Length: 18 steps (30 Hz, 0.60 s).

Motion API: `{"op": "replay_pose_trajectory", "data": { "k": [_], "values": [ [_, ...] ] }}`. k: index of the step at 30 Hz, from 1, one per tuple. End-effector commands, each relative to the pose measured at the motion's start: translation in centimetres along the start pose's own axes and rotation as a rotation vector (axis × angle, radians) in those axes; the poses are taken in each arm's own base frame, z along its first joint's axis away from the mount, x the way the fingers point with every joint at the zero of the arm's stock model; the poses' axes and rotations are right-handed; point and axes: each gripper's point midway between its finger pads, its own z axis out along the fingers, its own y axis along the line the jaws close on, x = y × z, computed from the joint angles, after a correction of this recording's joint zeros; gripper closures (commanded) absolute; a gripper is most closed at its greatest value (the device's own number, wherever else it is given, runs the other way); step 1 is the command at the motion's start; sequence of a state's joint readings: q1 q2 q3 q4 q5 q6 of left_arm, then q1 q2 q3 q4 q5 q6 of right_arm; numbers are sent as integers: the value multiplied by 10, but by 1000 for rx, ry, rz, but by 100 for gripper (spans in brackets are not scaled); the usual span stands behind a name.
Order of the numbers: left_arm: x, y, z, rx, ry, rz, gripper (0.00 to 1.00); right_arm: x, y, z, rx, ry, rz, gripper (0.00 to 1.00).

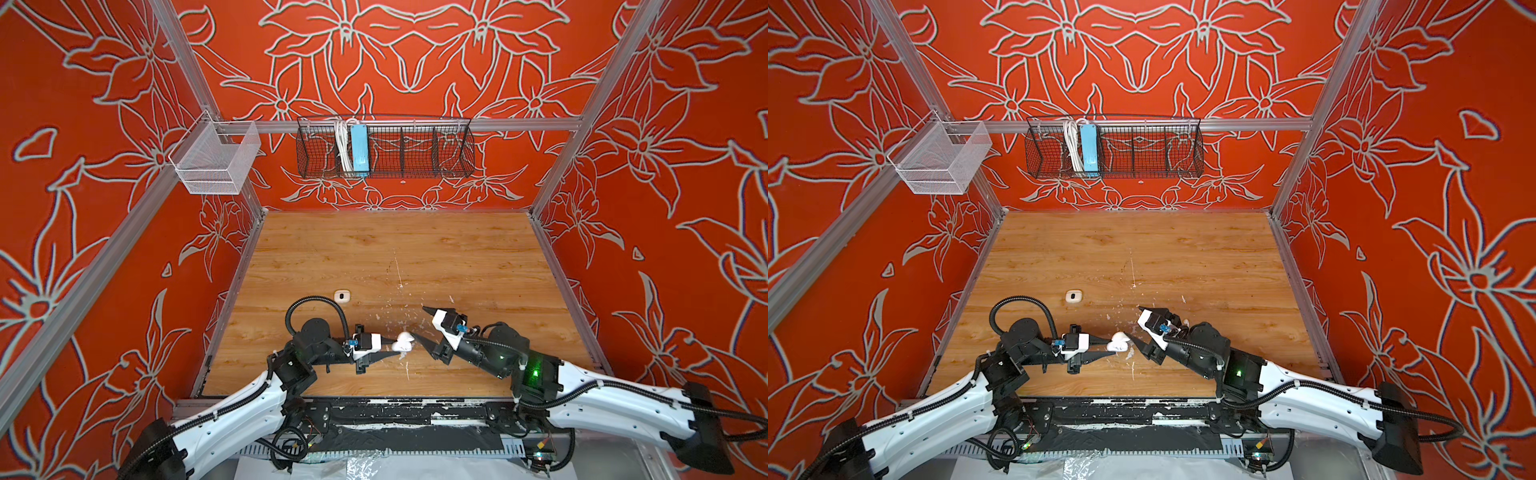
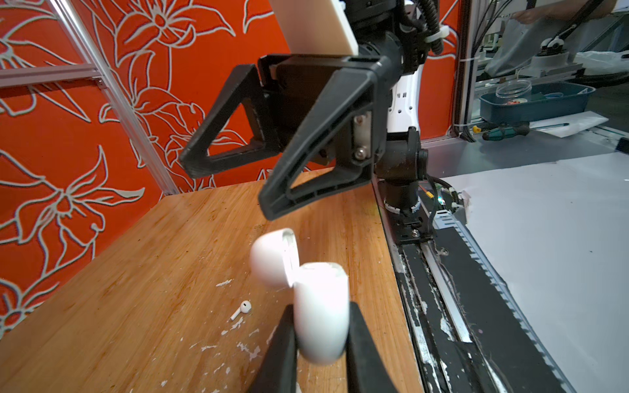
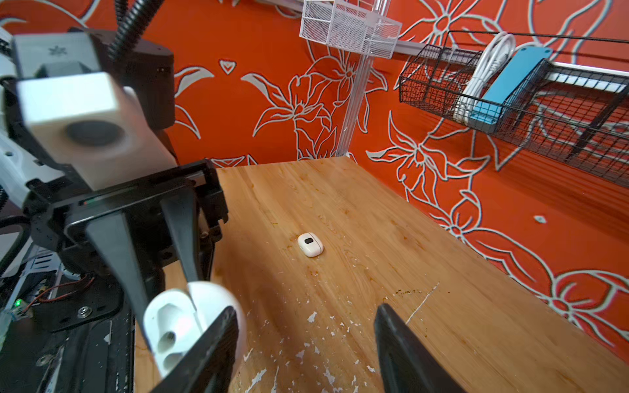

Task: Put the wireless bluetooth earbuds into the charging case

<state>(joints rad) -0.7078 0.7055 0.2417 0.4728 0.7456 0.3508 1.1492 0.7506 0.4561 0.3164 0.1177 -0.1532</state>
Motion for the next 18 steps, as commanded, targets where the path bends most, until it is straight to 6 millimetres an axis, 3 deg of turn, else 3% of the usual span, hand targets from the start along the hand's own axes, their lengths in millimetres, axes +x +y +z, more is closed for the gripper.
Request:
{"op": "replay_pose_trajectory", "data": {
  "k": [1,6,9,11,15,18],
  "values": [
    [-11,-7,1,48,-34,41,100,2,-7,0,38,-4,19,34],
    [-11,2,-1,-23,-69,14,100,-3,-11,-4,57,-18,64,32],
    [-6,14,-2,-99,-76,-24,100,-5,-35,-11,186,5,133,28],
    [-5,26,-9,-179,-117,-61,100,-2,-58,-17,318,52,178,31],
    [-7,48,-36,-363,-247,-100,100,31,-105,-34,590,208,319,33],
    [-11,38,-33,-297,-234,-60,100,72,-125,-44,699,357,458,34]
  ]
}}
